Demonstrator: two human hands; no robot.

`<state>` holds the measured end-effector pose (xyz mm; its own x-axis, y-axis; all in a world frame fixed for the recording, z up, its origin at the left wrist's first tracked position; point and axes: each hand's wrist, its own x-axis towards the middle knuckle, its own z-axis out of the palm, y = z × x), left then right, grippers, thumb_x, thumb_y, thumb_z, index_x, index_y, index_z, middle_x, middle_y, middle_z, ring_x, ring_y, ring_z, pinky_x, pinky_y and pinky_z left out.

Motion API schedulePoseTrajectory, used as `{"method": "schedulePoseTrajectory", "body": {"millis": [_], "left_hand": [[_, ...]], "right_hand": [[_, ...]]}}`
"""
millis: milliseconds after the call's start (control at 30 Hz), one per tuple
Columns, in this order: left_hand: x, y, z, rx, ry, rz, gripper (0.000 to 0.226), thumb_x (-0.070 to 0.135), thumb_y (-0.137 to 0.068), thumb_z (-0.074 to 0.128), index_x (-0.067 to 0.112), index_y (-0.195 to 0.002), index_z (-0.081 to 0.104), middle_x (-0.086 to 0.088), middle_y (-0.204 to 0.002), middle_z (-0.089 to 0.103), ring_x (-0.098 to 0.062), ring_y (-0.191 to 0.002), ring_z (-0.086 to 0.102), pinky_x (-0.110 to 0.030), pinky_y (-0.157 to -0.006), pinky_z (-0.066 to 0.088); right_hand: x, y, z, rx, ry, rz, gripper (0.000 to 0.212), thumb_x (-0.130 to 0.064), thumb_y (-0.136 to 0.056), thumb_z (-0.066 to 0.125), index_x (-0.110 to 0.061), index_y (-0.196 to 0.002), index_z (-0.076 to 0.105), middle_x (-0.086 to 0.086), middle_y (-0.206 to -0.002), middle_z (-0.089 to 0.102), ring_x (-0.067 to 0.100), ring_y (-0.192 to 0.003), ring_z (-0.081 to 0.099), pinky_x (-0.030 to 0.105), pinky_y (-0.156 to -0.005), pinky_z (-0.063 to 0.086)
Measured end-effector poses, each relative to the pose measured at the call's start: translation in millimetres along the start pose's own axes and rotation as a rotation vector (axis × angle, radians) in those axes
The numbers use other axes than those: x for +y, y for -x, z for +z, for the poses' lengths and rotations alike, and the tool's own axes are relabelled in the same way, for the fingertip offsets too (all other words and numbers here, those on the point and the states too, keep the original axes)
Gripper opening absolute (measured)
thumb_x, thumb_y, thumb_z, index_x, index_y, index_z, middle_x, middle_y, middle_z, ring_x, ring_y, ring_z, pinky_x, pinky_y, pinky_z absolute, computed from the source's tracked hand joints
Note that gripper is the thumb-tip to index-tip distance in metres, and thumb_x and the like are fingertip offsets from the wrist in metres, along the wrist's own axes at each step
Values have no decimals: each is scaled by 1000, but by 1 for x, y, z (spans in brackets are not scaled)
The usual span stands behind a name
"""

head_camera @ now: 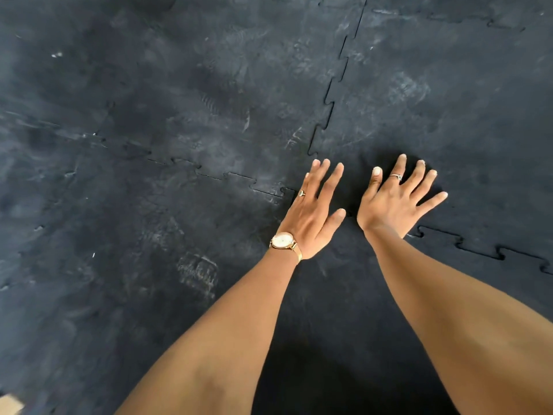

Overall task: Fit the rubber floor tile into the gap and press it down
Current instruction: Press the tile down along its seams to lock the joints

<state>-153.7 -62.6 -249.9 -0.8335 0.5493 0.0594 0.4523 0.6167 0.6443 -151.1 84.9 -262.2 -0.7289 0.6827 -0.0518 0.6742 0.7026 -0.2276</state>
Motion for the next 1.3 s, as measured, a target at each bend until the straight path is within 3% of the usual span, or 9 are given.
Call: {"method": "schedulePoseTrajectory", "body": {"millis": [200,333,467,567,700,933,1300], "left_hand": [[1,-2,-5,-34,34,-33,71,20,-97,50,12,-154,8,-11,-162,4,-21,-150,-5,-39,-119,14],[10,2,-11,-50,52,-37,66,20,-98,46,10,-153,12,-12,-162,6,-21,-150,-4,-39,-122,10],[6,50,-2,-87,-334,49,61,34,-102,32,11,-153,9,-16,-161,5,-27,-149,-3,-42,-122,6],[15,76,8,-96,-495,85,67,46,-100,29,13,-153,6,-19,-160,7,-31,-149,-1,-45,-122,6],[22,89,8,-61,-452,-30,65,42,-101,31,10,-153,8,-19,-160,9,-30,-149,-2,-44,-122,5],[17,100,8,-158,-363,38,73,47,-97,39,13,-154,9,-15,-161,7,-26,-150,-5,-45,-121,5],[17,108,10,-84,-347,64,67,44,-99,34,13,-154,11,-19,-160,9,-32,-149,-5,-48,-121,2]], "right_hand": [[21,34,-8,-14,-128,-103,64,-47,-102,18,-9,-153,17,11,-161,17,28,-151,4,54,-120,-1],[52,91,-9,-72,37,-137,71,-55,-97,8,-12,-154,8,9,-163,10,27,-151,0,57,-119,-4],[46,84,-9,-81,74,-151,68,-54,-99,11,-16,-155,7,9,-164,7,29,-151,-3,60,-117,-5],[48,86,-8,-85,46,-158,67,-52,-99,14,-15,-155,10,11,-163,9,30,-150,-2,61,-117,-3],[47,85,-8,-76,34,-148,67,-52,-99,14,-15,-155,11,11,-163,11,31,-150,0,62,-117,-2],[46,86,-9,-83,73,-144,66,-51,-99,14,-16,-155,9,11,-163,9,31,-150,-1,61,-117,-3],[50,90,-7,-55,88,-158,65,-51,-100,15,-16,-155,9,11,-163,7,31,-150,-2,62,-117,-5]]}}
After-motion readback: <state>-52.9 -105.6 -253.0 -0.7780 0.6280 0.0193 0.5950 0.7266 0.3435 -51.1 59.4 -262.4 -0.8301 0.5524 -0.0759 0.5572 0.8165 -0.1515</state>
